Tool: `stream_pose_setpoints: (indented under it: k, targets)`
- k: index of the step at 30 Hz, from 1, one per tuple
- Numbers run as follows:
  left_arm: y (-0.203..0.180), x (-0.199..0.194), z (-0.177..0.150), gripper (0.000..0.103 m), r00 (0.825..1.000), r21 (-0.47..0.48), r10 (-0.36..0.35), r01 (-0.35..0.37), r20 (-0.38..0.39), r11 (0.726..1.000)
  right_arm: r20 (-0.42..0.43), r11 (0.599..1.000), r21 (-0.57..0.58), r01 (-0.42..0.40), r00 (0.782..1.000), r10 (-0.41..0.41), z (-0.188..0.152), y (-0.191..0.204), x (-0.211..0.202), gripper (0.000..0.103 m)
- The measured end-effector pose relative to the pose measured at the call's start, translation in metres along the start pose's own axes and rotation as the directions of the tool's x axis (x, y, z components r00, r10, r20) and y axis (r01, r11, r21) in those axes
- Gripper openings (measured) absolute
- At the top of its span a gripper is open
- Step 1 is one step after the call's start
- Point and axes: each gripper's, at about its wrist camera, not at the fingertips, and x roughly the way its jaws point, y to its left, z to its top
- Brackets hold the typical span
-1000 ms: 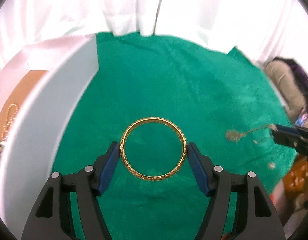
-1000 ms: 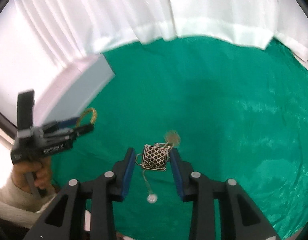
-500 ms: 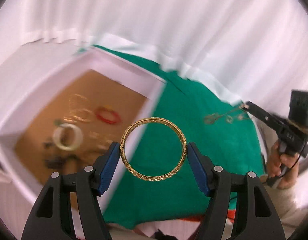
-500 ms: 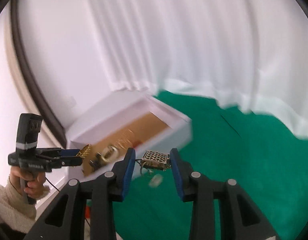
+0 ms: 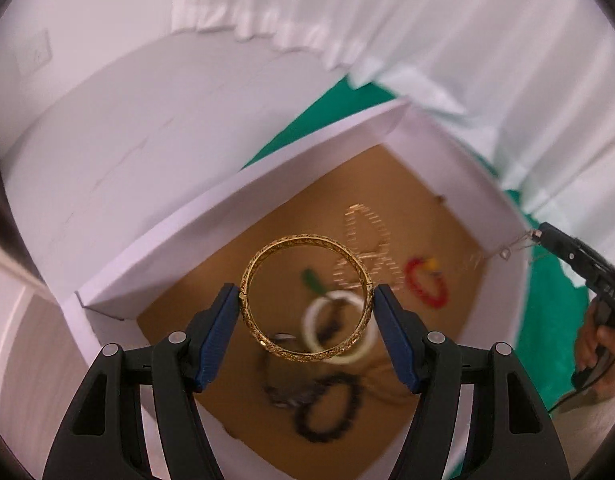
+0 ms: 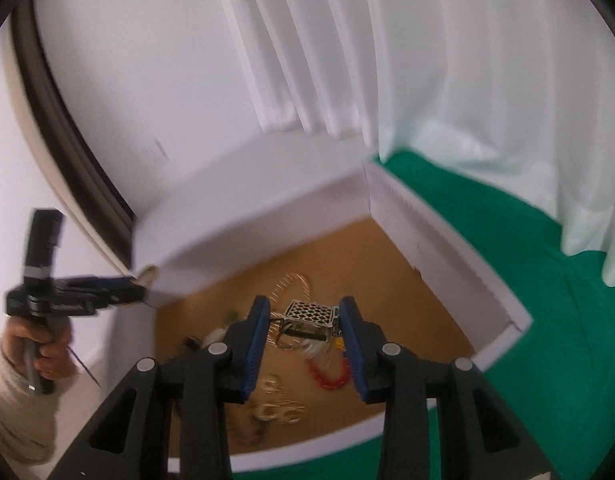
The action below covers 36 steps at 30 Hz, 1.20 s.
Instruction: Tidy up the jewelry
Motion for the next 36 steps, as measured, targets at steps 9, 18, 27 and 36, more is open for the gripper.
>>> stream_pose_setpoints:
  k: [9,18,27,36]
  targets:
    - [0.009,0.032,-0.005,0.075,0.997,0.034,0.077,-0.076,-0.028,0.997,-0.146,0.982,-0.001,0.190,0.971,-0.188,-0.007,-0.036,0.072,0.064]
    - [-0.037,-0.006,-0.036,0.099,0.949,0.125,0.247,-0.273,0.196,0.954,-0.080,0.962,-0.087,0.260,0.960,-0.267,-0.017,0.015,0.028,0.080]
    - [-0.057,-0.050,-0.070,0.101,0.913,0.091,0.282,-0.321,0.296,0.943,-0.077,0.961,-0.153,0.231,0.967,-0.244,-0.049,0.092,0.001,0.080]
    - [-0.061,-0.059,-0.083,0.101,0.924,0.078,0.282,-0.311,0.258,0.947,-0.101,0.953,-0.140,0.268,0.954,-0.283,-0.060,0.116,-0.006,0.080]
